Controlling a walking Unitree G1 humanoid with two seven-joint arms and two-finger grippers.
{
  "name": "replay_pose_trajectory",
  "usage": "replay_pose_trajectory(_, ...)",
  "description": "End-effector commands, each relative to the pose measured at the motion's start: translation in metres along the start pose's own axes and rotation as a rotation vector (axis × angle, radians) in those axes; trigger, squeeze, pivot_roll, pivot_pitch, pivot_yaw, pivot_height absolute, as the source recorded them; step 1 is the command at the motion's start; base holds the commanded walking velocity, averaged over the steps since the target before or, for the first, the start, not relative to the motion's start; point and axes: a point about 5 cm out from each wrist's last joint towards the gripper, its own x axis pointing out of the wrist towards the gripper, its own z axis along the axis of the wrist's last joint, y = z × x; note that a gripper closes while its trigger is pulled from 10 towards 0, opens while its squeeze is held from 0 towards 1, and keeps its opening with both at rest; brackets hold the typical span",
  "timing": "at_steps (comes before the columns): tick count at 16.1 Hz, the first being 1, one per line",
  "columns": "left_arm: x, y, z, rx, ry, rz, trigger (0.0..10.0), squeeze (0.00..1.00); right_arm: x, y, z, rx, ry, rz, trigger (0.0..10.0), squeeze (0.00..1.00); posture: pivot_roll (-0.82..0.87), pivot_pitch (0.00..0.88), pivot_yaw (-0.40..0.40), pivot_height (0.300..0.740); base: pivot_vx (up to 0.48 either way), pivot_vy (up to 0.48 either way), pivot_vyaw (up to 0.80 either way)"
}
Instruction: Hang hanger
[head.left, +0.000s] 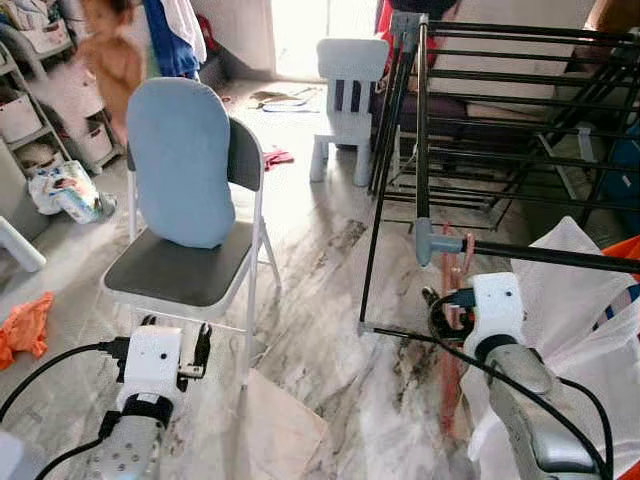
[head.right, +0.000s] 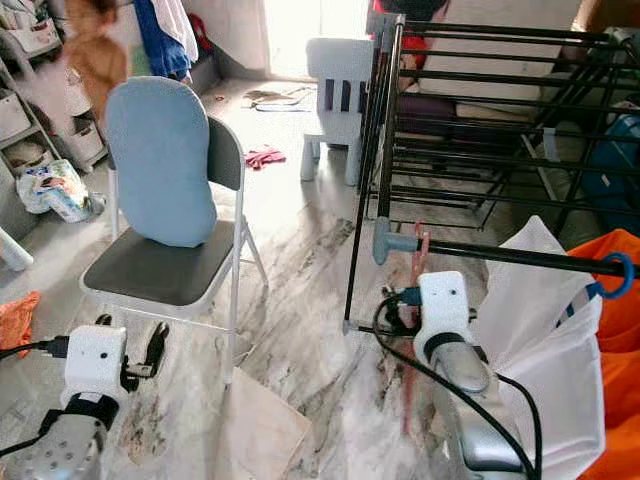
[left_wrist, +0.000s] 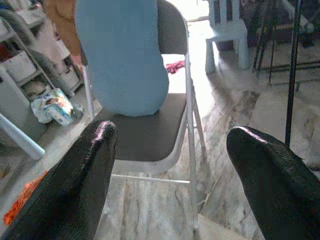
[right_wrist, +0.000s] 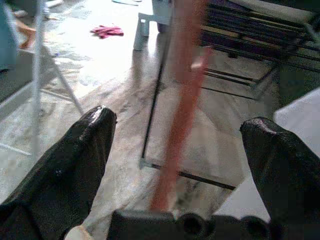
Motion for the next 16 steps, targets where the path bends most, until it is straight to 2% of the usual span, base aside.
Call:
replay_pose_trajectory(1,0.001,-0.001,0.007,0.007,-0.029,0.017,10.0,0.00,0.001,-0.002,-0.007,-0.015,0.035,-0.009,10.0,0.00,-0.07,0.000,-0.023,0.740,0.000,0.000,0.00)
replay_pose_trajectory(5,0.005,-0.003,0.013,0.014,-0.061,0.049,10.0,0.00,0.002,0.005,-0.003,-0.028,-0.019,0.000,10.0,0.00,-0.07,0.000,-0.007,0.740,0.000,0.000,0.00)
replay_pose_trajectory(9,0.015,-0.002,0.015,0.022,-0.072,0.069,10.0,0.00,0.003,0.001,0.000,0.015,-0.096,-0.024,10.0,0.00,-0.08,0.000,0.002,0.740,0.000,0.000,0.00)
replay_pose_trajectory(10,0.017,-0.002,0.015,0.022,-0.074,0.070,10.0,0.00,0.003,0.002,0.001,0.010,-0.102,-0.006,10.0,0.00,-0.09,0.000,0.006,0.740,0.000,0.000,0.00)
replay_pose_trajectory(11,0.022,-0.001,0.015,0.016,-0.073,0.072,10.0,0.00,0.005,0.005,0.006,-0.033,-0.136,0.013,10.0,0.00,-0.10,0.000,0.005,0.740,0.000,0.000,0.00)
replay_pose_trajectory(12,0.024,-0.002,0.015,0.017,-0.076,0.070,10.0,0.00,0.005,0.005,0.006,-0.064,-0.127,-0.002,10.0,0.00,-0.11,0.000,0.005,0.740,0.000,0.000,0.00)
replay_pose_trajectory(16,0.033,-0.014,0.022,0.005,-0.097,0.041,10.0,0.00,0.004,0.011,0.009,-0.018,-0.154,0.066,10.0,0.00,-0.12,0.000,0.014,0.740,0.000,0.000,0.00)
